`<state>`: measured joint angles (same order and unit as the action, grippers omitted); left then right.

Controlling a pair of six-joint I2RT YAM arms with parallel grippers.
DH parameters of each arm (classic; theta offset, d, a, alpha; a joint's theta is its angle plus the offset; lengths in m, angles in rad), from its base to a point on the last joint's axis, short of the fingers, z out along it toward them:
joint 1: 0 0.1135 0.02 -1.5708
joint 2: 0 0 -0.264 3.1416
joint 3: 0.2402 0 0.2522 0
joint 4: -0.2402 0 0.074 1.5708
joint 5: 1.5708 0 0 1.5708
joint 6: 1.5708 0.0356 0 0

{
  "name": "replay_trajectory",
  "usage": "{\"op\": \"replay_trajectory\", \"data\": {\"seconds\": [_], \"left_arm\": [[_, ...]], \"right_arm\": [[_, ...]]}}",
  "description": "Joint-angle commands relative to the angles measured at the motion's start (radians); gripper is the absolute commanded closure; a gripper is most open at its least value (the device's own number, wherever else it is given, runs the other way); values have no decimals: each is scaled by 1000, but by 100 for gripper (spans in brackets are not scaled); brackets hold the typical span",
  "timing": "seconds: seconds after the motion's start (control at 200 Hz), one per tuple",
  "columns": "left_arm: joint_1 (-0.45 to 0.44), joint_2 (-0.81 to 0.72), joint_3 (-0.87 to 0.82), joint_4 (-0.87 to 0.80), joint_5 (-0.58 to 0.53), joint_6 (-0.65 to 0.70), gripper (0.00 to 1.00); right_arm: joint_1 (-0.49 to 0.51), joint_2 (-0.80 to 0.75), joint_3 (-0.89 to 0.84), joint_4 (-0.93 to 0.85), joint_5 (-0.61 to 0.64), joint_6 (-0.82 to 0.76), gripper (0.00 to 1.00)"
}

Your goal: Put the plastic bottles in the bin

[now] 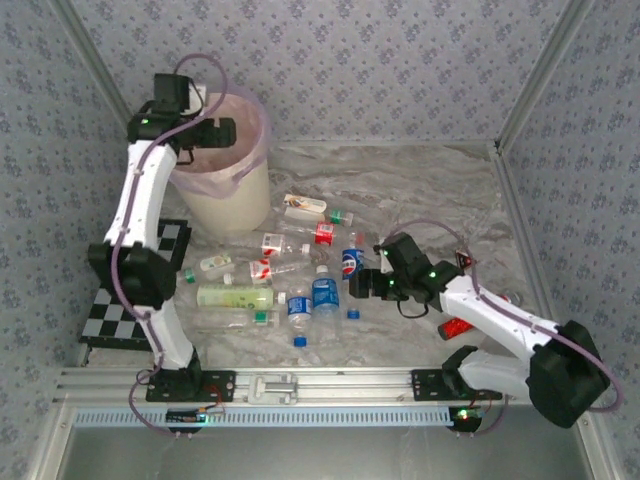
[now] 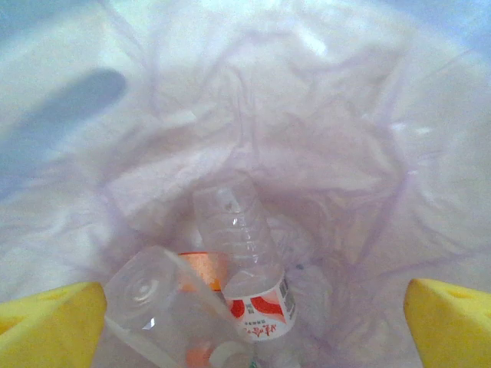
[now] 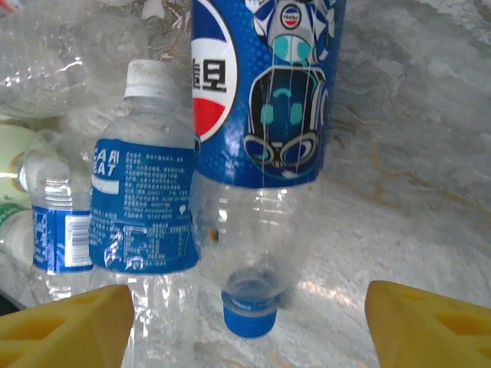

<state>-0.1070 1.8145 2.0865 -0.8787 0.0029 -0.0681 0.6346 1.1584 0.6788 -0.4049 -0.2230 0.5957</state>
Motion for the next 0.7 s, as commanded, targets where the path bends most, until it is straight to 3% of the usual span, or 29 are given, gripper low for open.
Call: {"op": "replay_trajectory", "data": {"seconds": [0.0,0.105,0.325,0.56,0.695], "left_arm": [[0,-151,-77,17,-34,17,1],[0,-308,-232,99,3,7,1],[-19,-585,-469,158,195,-114,1],[-171,-809,-789,375,425,-326,1],[-258,-827,-839,384,409,-387,1]], "right_arm": [[1,65,39,51,28,-40,22],[1,141,59,70,28,-56,23],[-2,265,73,157,-19,-57,26],[-7,300,130,29,23,-98,35],[-15,193,127,-77,76,-143,47]]}}
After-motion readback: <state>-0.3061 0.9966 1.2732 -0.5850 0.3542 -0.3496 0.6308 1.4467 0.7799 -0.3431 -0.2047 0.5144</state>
